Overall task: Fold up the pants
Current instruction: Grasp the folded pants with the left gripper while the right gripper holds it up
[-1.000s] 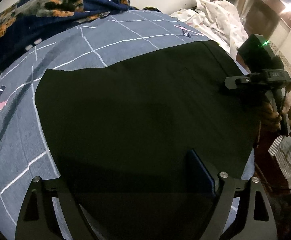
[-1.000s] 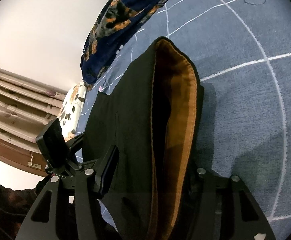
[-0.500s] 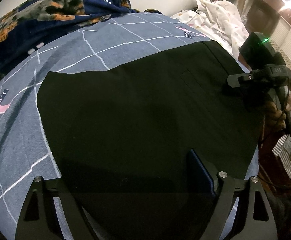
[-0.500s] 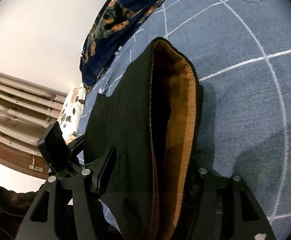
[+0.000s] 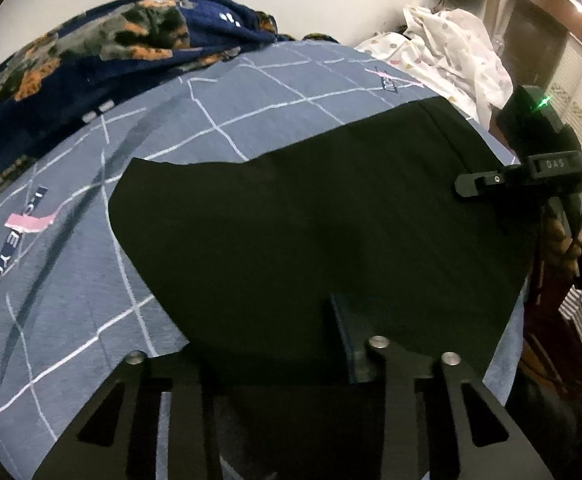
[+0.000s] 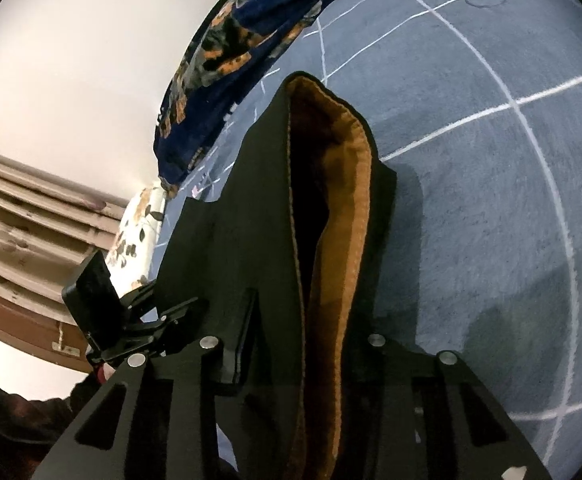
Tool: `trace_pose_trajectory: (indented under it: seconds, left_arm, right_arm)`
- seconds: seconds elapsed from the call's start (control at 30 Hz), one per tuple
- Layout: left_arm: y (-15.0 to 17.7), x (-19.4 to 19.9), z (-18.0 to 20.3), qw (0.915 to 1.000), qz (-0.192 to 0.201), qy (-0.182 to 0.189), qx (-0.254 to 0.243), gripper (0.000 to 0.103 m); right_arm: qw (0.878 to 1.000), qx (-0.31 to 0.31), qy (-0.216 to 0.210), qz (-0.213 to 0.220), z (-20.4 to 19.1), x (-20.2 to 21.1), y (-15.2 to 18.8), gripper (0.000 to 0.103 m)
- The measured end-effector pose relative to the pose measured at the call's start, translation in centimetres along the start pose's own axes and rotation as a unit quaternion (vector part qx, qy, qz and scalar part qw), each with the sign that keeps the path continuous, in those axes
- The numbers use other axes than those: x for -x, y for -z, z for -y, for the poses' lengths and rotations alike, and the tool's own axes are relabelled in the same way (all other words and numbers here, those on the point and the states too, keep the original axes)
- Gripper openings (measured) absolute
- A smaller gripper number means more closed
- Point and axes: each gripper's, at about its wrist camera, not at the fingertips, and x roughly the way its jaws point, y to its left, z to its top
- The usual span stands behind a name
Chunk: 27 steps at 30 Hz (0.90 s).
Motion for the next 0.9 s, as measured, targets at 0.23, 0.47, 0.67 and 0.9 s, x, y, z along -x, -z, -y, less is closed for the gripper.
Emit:
trace_pose_trajectory:
  seconds: [0.23, 0.47, 0.67, 0.9]
  left_arm:
    - [0.2, 2.0, 0.2, 0.9998, 0.016, -0.009, 0.000, 0.023]
    - [1.4, 3.9, -0.7, 0.9994, 0.022, -0.022, 0.013, 0.022]
    - [2.6, 6.1, -1.8, 0.9986, 0.030, -0.038, 0.020, 0.022]
    - [4.0, 8.7, -3.6, 0.9970, 0.039, -0.057, 0.035, 0.022]
  right_arm:
    - [0.999, -0.016, -0.031, 0.021, -1.0, 0.4, 0.8, 0.027]
    - [0.998, -0.010, -0.053, 0.025, -3.5, -0.2, 1.6, 0.026]
    - [0.998, 0.000, -0.062, 0.020, -5.8, -1.7, 2.0, 0.025]
    - [0.997, 0.011, -0.070, 0.007, -8.5, -3.9, 2.1, 0.025]
